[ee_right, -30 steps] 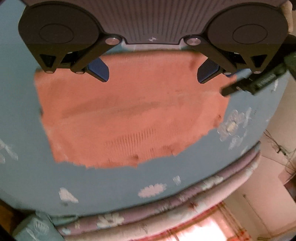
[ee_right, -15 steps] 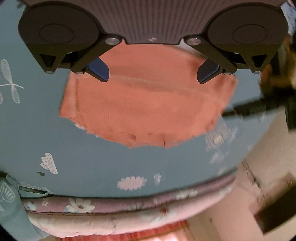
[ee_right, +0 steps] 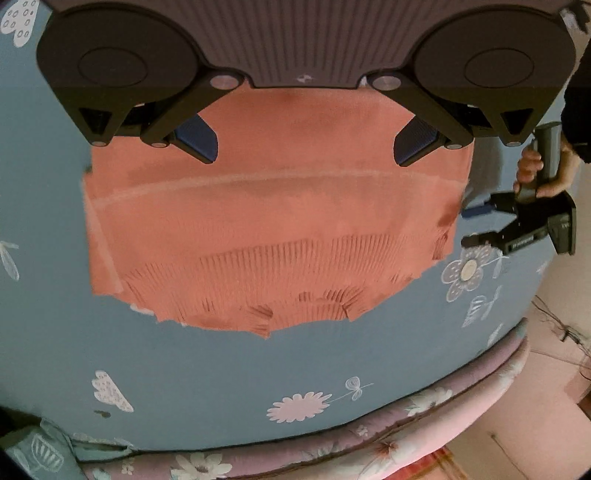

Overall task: Fold clothes
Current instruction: 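Hover both open grippers over the sweater's ribbed collar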

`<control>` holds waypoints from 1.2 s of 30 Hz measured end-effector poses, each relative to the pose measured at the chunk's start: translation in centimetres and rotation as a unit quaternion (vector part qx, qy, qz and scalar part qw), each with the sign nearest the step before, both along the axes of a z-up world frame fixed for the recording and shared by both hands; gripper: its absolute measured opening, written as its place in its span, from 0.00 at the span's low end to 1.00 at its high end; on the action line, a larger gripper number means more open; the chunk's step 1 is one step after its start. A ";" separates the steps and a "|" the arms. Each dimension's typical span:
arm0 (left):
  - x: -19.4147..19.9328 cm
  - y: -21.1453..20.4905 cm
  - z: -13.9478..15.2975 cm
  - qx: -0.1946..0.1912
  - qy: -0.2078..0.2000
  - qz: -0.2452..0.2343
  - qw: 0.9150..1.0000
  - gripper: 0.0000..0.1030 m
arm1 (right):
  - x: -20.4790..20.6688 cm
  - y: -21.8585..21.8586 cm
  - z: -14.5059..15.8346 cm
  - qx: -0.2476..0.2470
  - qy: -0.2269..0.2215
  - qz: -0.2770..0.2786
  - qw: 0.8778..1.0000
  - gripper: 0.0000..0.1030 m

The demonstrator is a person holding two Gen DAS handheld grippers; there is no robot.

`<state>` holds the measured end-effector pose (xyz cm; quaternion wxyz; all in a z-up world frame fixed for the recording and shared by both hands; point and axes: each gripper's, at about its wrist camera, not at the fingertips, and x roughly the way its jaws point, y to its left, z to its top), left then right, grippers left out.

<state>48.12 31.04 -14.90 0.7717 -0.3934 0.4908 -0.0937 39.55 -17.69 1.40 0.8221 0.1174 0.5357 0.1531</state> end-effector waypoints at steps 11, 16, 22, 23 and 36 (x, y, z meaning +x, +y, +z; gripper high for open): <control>3.5 0.6 -3.0 -0.130 -0.017 -0.050 0.990 0.80 | 2.8 4.4 0.4 -0.032 -0.002 -0.018 0.999 1.00; 1.3 -0.1 -3.2 -0.161 -0.010 -0.097 0.982 0.81 | 3.2 5.5 1.0 -0.042 -0.008 -0.015 0.999 1.00; 1.1 -0.9 -3.2 -0.160 -0.008 -0.121 0.980 0.81 | 3.4 5.0 0.9 -0.066 -0.006 -0.019 0.998 1.00; 1.6 -1.0 -3.1 -0.157 -0.010 -0.125 0.980 0.81 | 3.6 4.8 0.9 -0.064 -0.004 -0.024 0.998 1.00; 2.7 -2.3 -2.8 -0.141 0.018 -0.131 0.981 0.81 | 3.7 -0.5 0.8 -0.103 -0.040 -0.026 0.994 1.00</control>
